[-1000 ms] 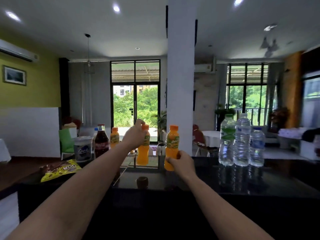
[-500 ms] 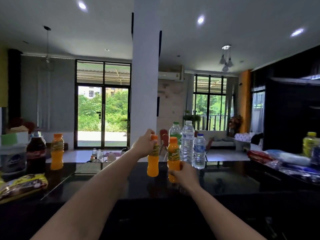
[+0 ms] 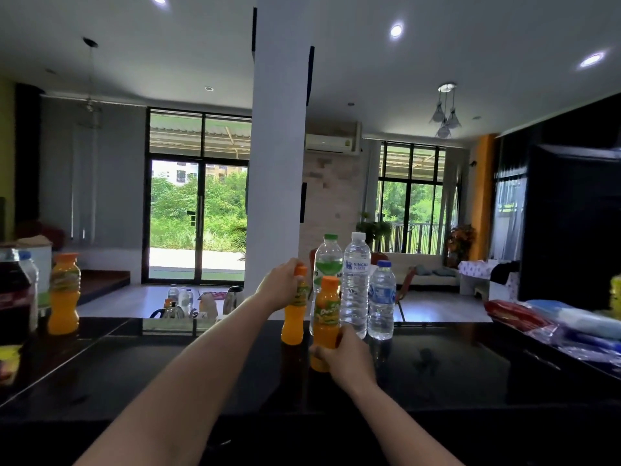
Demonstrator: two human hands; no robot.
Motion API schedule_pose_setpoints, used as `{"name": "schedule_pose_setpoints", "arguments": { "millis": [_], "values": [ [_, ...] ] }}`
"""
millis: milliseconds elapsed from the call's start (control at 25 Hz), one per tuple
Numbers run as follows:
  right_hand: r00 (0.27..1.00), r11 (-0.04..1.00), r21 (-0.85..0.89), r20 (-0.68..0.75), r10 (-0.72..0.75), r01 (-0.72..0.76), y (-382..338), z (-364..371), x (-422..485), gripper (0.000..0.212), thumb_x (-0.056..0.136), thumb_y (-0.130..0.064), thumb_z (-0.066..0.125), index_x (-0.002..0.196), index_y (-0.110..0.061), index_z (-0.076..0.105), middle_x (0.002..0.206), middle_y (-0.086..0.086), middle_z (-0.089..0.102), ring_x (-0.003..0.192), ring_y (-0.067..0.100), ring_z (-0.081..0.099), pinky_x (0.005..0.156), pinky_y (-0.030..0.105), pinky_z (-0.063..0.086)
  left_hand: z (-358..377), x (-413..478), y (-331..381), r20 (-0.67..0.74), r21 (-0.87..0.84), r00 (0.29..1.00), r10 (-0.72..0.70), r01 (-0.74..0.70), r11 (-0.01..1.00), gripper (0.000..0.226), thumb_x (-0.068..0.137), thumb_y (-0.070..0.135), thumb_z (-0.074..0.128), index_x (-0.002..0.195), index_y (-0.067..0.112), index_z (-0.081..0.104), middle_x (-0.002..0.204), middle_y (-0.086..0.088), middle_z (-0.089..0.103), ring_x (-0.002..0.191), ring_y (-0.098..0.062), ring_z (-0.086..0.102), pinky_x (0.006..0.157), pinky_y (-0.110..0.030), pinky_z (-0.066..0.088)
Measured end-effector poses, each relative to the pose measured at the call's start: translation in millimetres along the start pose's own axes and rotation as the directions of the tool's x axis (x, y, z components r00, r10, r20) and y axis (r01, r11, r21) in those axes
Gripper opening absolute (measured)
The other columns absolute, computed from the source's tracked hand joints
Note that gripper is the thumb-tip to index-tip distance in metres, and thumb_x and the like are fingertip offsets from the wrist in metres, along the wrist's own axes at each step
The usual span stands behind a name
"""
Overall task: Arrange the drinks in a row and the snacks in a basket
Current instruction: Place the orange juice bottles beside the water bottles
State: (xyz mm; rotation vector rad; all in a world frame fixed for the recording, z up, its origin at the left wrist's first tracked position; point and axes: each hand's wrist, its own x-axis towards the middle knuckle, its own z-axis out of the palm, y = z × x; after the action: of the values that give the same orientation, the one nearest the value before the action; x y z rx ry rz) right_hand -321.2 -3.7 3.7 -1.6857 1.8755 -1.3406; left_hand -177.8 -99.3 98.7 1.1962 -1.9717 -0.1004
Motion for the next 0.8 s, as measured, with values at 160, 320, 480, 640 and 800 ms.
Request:
{"name": "schedule_pose_setpoints", "arguments": {
  "millis": [160, 320, 480, 640, 800],
  "values": [
    [0.998, 1.0, -0.009, -0.064, 0.017, -0.018, -3.8, 17.1, 15.4, 0.036, 0.075, -0.045, 0.075, 0.096, -0.029, 0.05, 0.087, -0.013, 0.06, 0.078, 0.013, 0.057, 0.064, 0.031, 0.043, 12.0, 17.4, -13.4, -0.003, -0.103, 1.0, -0.028, 0.028, 0.994, 0.029, 0.097, 0.017, 0.046, 0.126, 0.016, 0.048, 0.113, -0.01, 0.058, 0.092, -0.02, 0.055, 0.081, -0.035, 0.05],
    [0.996, 1.0, -0.027, -0.086, 0.013, -0.016, -5.0, 30.1, 28.0, 0.039, 0.077, -0.046, 0.074, 0.099, -0.026, 0.049, 0.095, -0.008, 0.063, 0.083, 0.015, 0.06, 0.065, 0.032, 0.044, 20.8, 27.0, -20.7, 0.001, -0.218, 1.0, -0.016, 0.016, 0.976, 0.029, 0.096, 0.02, 0.049, 0.125, 0.02, 0.052, 0.113, -0.007, 0.06, 0.094, -0.02, 0.058, 0.082, -0.036, 0.053],
    [0.998, 1.0, 0.017, -0.069, -0.003, 0.004, -5.9, 38.2, 38.7, 0.039, 0.077, -0.042, 0.076, 0.1, -0.024, 0.05, 0.096, -0.006, 0.062, 0.085, 0.016, 0.061, 0.075, 0.037, 0.051, 16.7, 26.0, -30.0, 0.054, -0.417, 0.998, -0.031, 0.051, 0.907, 0.035, 0.096, 0.021, 0.053, 0.13, 0.023, 0.052, 0.12, -0.008, 0.059, 0.103, -0.022, 0.059, 0.086, -0.038, 0.055],
    [0.997, 0.999, 0.038, -0.073, -0.017, 0.02, -7.8, 43.7, 41.4, 0.04, 0.076, -0.041, 0.077, 0.097, -0.024, 0.048, 0.091, -0.007, 0.058, 0.082, 0.015, 0.058, 0.071, 0.033, 0.047, 7.3, 21.8, -34.7, 0.175, -0.538, 0.984, -0.012, 0.106, 0.836, 0.039, 0.098, 0.014, 0.048, 0.135, 0.025, 0.049, 0.122, -0.004, 0.055, 0.109, -0.021, 0.055, 0.081, -0.028, 0.053],
    [0.997, 0.998, 0.046, -0.063, -0.037, 0.04, -8.5, 45.5, 43.2, 0.04, 0.076, -0.041, 0.078, 0.098, -0.024, 0.049, 0.092, -0.007, 0.058, 0.083, 0.016, 0.057, 0.07, 0.031, 0.044, 9.7, 19.9, -33.5, 0.13, -0.552, 0.991, -0.023, 0.092, 0.829, 0.04, 0.097, 0.011, 0.05, 0.135, 0.022, 0.051, 0.124, -0.009, 0.058, 0.11, -0.023, 0.057, 0.083, -0.031, 0.054]
  ]
}}
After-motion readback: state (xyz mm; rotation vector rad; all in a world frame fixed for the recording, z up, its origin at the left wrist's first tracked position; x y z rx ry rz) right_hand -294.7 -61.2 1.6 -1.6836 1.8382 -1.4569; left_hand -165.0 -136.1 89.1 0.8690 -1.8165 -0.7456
